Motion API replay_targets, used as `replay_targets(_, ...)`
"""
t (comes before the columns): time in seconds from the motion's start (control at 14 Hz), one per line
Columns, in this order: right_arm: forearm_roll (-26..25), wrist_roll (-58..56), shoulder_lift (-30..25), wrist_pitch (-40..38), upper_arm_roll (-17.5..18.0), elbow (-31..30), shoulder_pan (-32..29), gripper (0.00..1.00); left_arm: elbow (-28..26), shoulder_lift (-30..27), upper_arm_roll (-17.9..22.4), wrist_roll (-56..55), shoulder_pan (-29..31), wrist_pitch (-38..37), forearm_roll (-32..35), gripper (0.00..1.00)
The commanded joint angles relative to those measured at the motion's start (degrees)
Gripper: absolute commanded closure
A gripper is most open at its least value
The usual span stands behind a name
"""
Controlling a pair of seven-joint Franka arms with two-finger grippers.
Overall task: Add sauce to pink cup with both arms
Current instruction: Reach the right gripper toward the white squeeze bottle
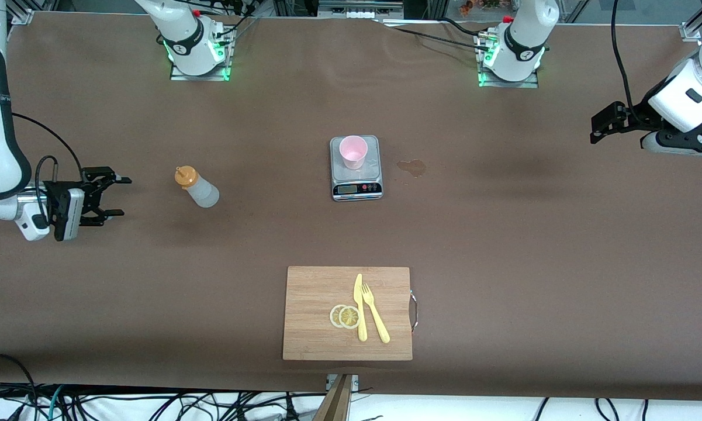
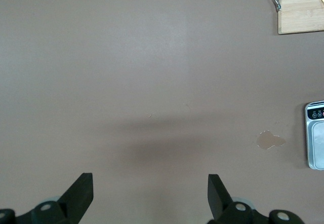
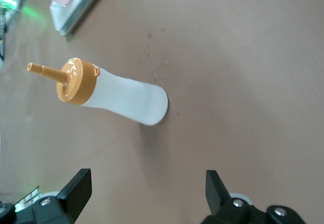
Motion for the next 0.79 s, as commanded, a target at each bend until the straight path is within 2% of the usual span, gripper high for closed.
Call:
replay_targets(0.0,5.8,-9.3,-0.8,2.8,0.4,-6.4,-1.3,0.0,0.6,0.3,0.1,0.1,0.1,0.4,0.6,0.0)
replay_targets(0.36,11.5,-22.5,-0.9,4.1,0.3,-12.7,-3.0,0.0,0.9,1.2,0.5,-0.7,1.2,0.5,-2.4,0.0)
replay_targets(0.72,20.0,-34.5,-0.8,7.0,0.4,-18.1,-3.3,0.0,1.1,1.5,0.5,-0.6,1.6,2.3,-2.4,0.0)
